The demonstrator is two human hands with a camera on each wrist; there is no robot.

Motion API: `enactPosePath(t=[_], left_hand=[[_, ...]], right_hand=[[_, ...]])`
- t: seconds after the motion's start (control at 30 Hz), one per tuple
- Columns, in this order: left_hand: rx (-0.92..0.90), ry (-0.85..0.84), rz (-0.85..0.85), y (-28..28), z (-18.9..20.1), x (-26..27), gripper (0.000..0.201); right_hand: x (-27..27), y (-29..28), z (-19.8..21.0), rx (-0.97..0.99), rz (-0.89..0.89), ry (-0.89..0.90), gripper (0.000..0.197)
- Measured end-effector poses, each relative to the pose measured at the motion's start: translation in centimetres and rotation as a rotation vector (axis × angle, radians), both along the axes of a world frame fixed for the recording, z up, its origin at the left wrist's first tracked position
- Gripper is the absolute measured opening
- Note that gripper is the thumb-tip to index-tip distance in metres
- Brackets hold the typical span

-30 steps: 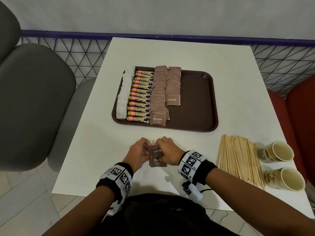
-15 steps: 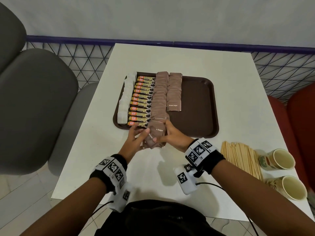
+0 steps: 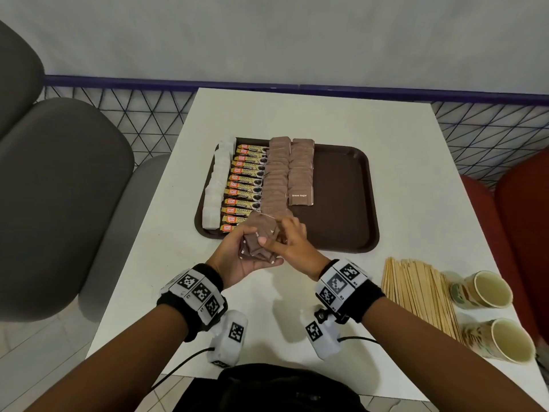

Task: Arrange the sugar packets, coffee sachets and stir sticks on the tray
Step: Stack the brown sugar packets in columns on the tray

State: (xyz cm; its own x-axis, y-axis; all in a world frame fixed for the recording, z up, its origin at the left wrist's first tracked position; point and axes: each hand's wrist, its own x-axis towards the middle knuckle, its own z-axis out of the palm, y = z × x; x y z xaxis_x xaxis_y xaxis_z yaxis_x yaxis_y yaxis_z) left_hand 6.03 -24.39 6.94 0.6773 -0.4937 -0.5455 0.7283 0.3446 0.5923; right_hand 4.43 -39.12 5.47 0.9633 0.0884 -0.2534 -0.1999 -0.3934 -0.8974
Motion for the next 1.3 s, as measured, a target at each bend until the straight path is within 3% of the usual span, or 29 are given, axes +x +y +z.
enactPosePath(t=[0.07,0.17,0.27,0.37,0.6,0.77,1.03,1.3], left_hand=[[0.017,-0.022,0.015,0.2,-0.1,0.3,0.043],[0.097,-0.08,0.036,0.2,-0.2,0.7,0.047],[0.143,-0.094,0.049,0.0,-0.6,0.8,0.044],[0.151,-0.108,0.061,-0.2,-1.0,0.9,0.037],[0.088,-0.055,0.117,0.0,-1.3,1.4,0.031],[0.089,-0.019,0.152,1.4,-1.6,1.4,0.029],[0.097,-0.02,0.2,3.8,-2.5,1.2,0.032],[0.121,-0.042,0.196,4.2,-2.6,1.5,0.031]], right_hand=[[0.2,-0.3,-0.6,0.083,-0.09,0.016,0.049],[0.7,-0.8,-1.3,0.272,-0.24,0.047,0.033],[0.9,-0.8,-1.4,0.405,-0.199,0.096,0.013],[0.8,-0.6,-1.4,0.426,-0.202,0.059,0.01],[2.6,-2.7,-1.8,0.436,-0.398,0.049,0.012],[6.1,-6.8,-2.8,0.169,-0.527,0.032,0.023],[9.5,-8.8,-5.1,-0.255,-0.366,0.135,0.019],[9.9,-7.5,-5.4,-0.257,-0.48,0.134,0.025]])
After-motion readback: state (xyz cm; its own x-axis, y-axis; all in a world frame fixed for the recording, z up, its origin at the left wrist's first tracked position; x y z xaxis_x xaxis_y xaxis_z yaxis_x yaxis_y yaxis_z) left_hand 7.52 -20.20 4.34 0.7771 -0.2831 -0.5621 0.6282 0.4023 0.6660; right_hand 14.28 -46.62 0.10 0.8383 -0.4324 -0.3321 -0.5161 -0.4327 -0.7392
